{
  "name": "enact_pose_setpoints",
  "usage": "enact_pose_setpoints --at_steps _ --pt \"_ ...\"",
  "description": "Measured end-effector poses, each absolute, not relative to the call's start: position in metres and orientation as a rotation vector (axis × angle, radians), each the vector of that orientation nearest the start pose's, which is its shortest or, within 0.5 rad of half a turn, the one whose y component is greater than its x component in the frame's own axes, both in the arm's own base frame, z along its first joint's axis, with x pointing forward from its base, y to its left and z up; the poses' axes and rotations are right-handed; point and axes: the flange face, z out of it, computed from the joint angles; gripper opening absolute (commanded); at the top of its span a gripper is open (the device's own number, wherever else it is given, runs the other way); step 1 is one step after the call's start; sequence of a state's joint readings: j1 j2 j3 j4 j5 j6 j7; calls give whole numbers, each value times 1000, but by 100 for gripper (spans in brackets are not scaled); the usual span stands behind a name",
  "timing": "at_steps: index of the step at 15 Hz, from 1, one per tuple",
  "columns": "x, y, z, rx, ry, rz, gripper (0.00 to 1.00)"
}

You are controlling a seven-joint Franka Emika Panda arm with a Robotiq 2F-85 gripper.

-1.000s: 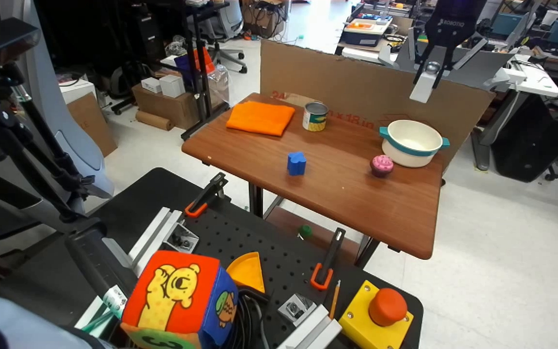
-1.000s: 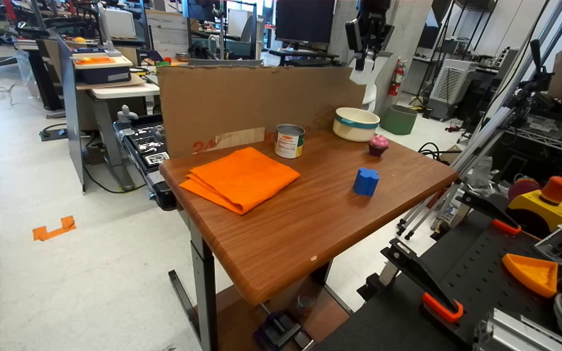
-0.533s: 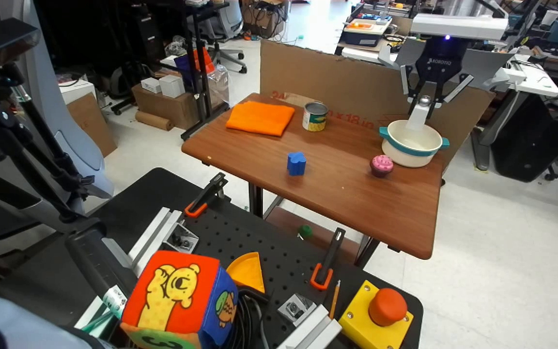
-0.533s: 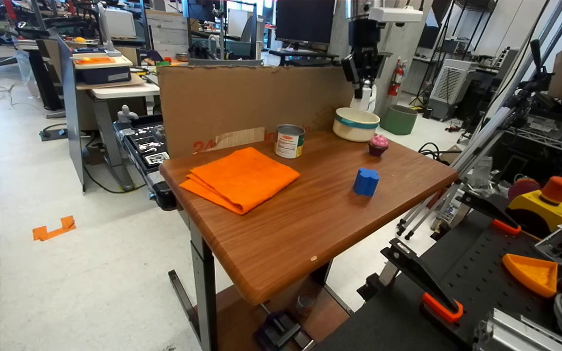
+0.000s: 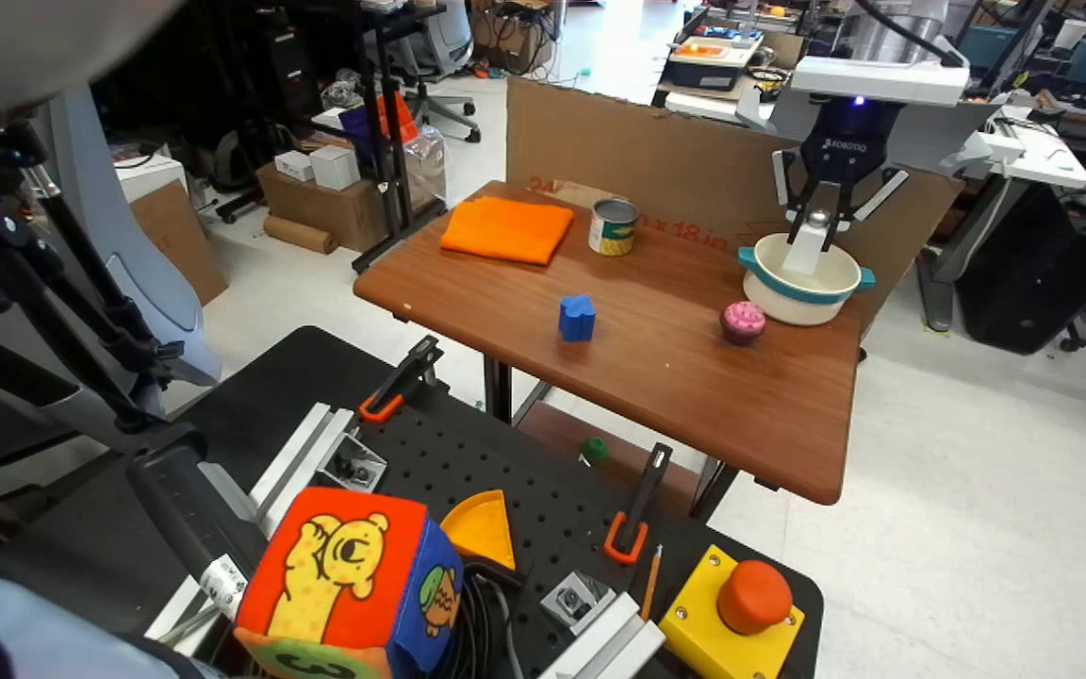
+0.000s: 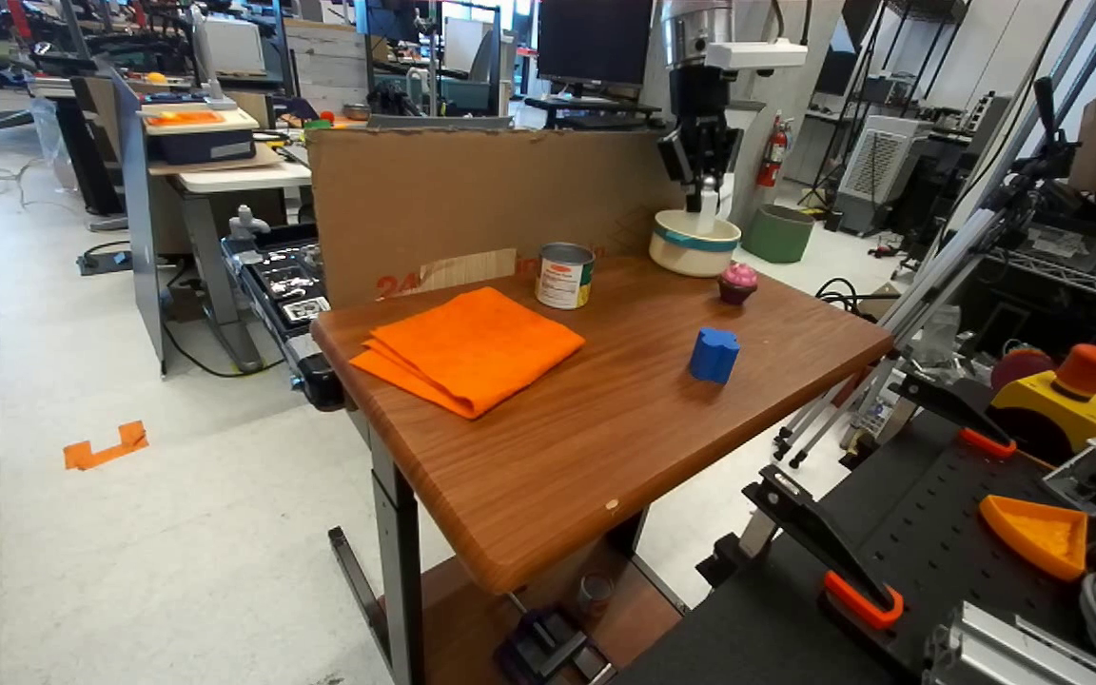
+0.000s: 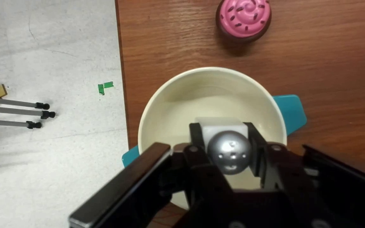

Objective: Put the salt cellar in the white pot

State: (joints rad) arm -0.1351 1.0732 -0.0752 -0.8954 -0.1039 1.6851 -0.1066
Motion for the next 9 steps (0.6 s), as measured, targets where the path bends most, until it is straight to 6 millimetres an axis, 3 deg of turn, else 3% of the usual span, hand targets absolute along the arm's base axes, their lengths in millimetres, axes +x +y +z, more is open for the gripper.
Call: enact_pose_setpoints --at_steps 2,3,9 --pt "745 -146 208 -3233 73 519 10" --pt "746 -146 205 -3235 73 529 54" --pt "747 -145 197 -3229 84 589 95"
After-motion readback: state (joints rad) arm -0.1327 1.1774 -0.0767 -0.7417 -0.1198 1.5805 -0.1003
